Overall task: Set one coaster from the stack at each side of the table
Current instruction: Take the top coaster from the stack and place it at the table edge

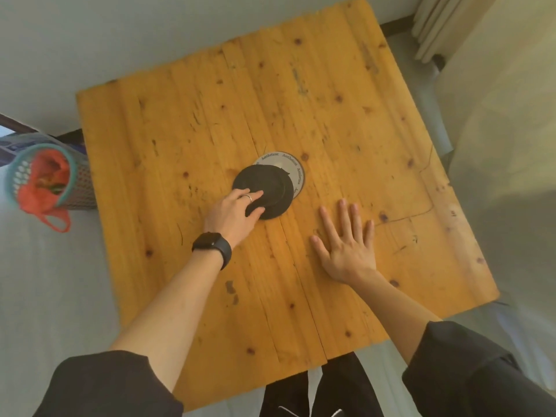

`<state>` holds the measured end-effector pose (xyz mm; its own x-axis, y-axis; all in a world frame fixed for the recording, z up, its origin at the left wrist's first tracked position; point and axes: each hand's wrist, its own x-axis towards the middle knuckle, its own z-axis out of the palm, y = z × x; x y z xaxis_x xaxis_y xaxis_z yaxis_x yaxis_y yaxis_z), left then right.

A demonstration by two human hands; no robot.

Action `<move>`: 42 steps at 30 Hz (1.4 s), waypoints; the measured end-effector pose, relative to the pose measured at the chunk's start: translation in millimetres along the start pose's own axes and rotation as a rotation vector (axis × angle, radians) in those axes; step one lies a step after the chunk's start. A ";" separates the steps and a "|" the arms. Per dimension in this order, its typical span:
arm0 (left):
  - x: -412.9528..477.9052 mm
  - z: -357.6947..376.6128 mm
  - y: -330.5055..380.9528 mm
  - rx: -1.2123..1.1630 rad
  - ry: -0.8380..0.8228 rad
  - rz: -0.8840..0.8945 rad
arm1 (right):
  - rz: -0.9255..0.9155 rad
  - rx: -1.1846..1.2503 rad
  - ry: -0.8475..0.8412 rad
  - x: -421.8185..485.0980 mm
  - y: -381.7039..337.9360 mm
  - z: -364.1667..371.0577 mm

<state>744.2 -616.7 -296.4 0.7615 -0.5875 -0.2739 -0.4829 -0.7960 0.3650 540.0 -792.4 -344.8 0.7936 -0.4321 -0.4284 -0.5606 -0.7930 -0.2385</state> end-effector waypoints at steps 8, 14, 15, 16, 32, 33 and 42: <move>-24.4 -24.9 39.9 -0.708 0.229 -0.307 | 0.029 -0.010 -0.141 0.3 -4.1 -15.5; -82.0 -11.3 55.3 -1.418 -0.142 -0.600 | 0.155 0.589 -0.214 -8.8 -18.9 -64.7; -89.9 -2.9 55.7 -1.428 -0.184 -0.636 | 0.206 0.783 -0.240 -16.1 -19.7 -69.9; -97.3 5.8 55.9 -1.431 -0.214 -0.666 | 0.243 0.951 -0.287 -25.1 -20.5 -72.9; -213.4 89.9 62.8 -0.616 -0.079 -0.746 | 0.327 0.686 -0.143 -144.9 11.3 19.3; -215.4 91.6 63.4 -0.573 -0.073 -0.743 | 0.328 0.677 -0.127 -144.9 9.8 21.0; -215.4 94.7 68.3 -0.355 -0.010 -0.723 | 0.343 0.502 -0.139 -137.0 4.5 23.6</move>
<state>506.3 -558.3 -296.8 0.8281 0.0528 -0.5581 0.2958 -0.8868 0.3551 423.2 -726.6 -307.8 0.5297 -0.5397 -0.6544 -0.8475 -0.3058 -0.4339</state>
